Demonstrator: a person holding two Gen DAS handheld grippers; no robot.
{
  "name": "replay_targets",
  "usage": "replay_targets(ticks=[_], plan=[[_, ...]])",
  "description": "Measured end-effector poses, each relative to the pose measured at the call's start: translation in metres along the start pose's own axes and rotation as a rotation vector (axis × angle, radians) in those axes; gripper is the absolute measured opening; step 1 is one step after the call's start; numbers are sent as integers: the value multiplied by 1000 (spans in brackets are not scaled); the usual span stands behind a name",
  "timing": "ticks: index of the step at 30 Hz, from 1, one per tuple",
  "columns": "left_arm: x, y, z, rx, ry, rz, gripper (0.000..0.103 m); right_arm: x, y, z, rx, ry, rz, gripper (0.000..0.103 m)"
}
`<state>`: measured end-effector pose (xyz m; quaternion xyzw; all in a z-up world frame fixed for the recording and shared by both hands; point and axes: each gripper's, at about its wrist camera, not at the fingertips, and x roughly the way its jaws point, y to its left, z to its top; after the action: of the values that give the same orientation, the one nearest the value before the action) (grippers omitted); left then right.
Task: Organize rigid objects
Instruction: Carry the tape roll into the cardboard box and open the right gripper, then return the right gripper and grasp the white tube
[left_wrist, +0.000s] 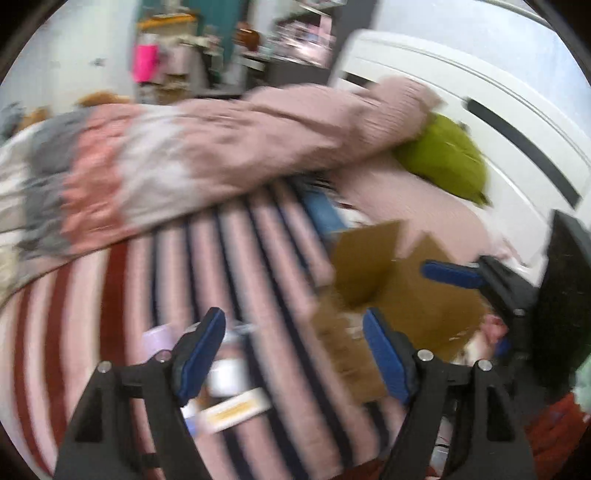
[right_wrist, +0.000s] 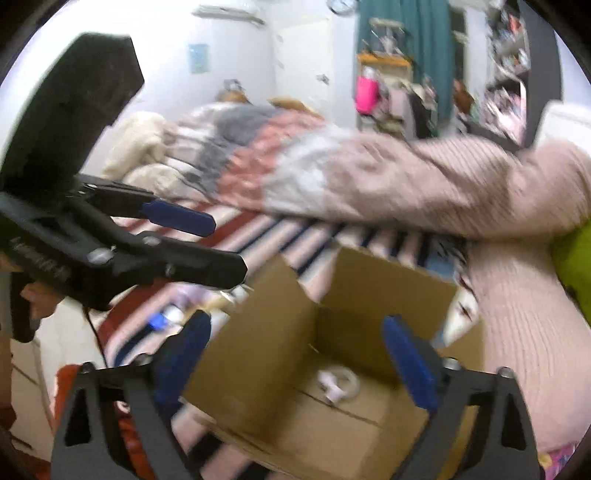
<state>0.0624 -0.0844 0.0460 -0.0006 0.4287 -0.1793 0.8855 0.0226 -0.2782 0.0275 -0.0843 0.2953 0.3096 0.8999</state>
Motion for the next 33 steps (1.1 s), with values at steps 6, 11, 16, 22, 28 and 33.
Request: replay_targets(ticks=[6, 11, 16, 22, 28, 33], plan=[[-39, 80, -54, -78, -14, 168, 81, 38, 82, 16, -61, -3, 229, 102], [-39, 129, -100, -131, -7, 207, 81, 101, 123, -4, -48, 135, 294, 102], [-28, 140, -124, -143, -13, 199, 81, 159, 121, -39, -34, 266, 217, 102], [-16, 133, -131, -139, -3, 197, 81, 205, 105, -64, -69, 388, 163, 81], [-1, 127, -134, -154, 19, 185, 81, 190, 98, -78, 3, 478, 411, 74], [7, 123, -135, -180, 29, 178, 81, 188, 108, -77, -107, 433, 333, 52]])
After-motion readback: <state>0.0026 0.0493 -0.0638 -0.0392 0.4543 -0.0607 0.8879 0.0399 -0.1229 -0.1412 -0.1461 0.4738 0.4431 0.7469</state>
